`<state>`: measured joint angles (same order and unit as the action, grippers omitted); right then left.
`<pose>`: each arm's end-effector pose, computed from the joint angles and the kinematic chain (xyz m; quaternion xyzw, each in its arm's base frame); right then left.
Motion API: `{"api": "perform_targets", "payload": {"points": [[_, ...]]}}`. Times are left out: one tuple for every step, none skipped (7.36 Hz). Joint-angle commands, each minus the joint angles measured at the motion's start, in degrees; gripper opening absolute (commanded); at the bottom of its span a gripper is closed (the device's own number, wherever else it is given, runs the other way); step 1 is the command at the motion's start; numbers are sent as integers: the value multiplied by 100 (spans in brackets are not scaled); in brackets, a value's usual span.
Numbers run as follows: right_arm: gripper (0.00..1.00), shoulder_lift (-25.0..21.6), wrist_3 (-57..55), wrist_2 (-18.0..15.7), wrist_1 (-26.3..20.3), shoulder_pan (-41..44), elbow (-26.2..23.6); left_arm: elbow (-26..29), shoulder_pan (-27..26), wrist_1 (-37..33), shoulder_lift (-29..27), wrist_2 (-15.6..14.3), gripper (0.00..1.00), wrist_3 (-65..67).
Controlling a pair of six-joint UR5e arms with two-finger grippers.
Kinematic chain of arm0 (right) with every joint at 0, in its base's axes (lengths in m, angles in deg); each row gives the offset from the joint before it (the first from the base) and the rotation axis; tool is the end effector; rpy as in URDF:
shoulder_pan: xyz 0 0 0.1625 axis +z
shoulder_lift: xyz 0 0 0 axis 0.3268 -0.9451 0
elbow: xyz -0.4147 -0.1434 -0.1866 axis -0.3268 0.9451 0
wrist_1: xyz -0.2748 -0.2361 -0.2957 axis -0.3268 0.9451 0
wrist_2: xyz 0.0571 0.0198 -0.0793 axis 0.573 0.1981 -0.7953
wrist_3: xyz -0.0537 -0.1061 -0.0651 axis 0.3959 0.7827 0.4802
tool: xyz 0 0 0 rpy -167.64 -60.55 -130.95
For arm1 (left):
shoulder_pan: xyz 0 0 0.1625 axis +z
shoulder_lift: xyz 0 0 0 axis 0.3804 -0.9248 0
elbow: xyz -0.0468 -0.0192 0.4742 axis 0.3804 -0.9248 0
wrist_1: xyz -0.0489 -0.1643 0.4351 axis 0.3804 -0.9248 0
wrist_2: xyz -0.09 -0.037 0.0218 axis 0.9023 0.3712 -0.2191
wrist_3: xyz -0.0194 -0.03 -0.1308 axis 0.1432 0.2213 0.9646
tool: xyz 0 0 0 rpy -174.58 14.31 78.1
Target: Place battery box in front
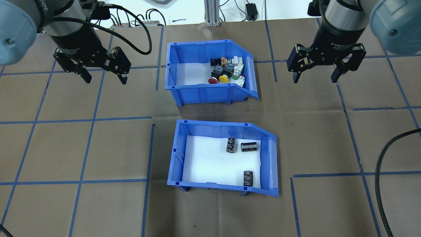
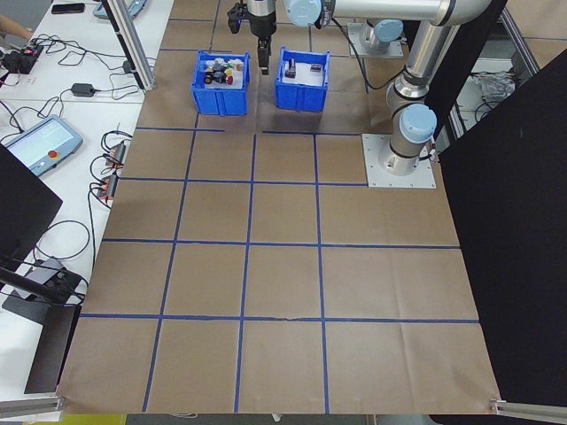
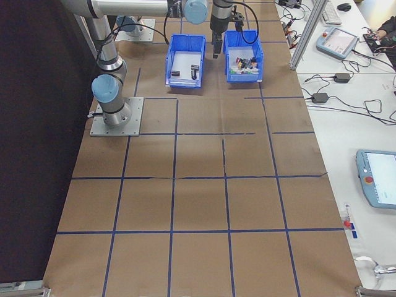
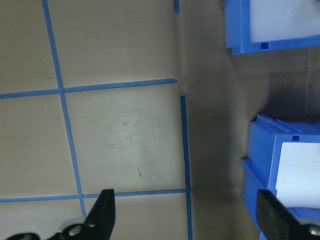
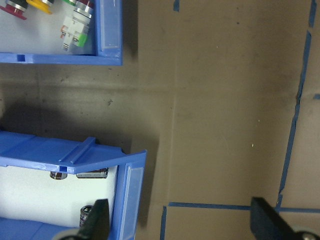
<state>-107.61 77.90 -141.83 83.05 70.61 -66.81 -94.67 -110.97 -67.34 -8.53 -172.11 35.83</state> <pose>0.1314 -0.5854 0.4921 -0.0491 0.9983 0.0299 0.0065 -0.1179 -0.5635 0.5036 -0.0113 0.9995 0.0280 0.0062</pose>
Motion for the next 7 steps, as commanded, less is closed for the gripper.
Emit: {"api": "perform_targets", "payload": {"points": [[100, 544, 877, -12, -52, 137, 645, -112, -68, 4, 86, 57, 100, 1339], [100, 868, 1385, -55, -26, 329, 917, -174, -86, -5, 121, 57, 100, 1439], [100, 1202, 1851, -56, 26, 583, 1268, -297, -95, -5, 200, 66, 100, 1762], [100, 1580, 2299, -30, 27, 768, 1776, -524, -104, -5, 366, 266, 100, 2427], [100, 1940, 2913, -12, -43, 962, 2330, -909, -113, -5, 646, 668, 100, 3077], [100, 2214, 3450, -64, -52, 1251, 2648, -1348, -217, -5, 971, 690, 100, 3980], [100, 2382, 3925, -65, 26, 1515, 2713, -1840, -427, 4, 1348, 690, 100, 4955]]}}
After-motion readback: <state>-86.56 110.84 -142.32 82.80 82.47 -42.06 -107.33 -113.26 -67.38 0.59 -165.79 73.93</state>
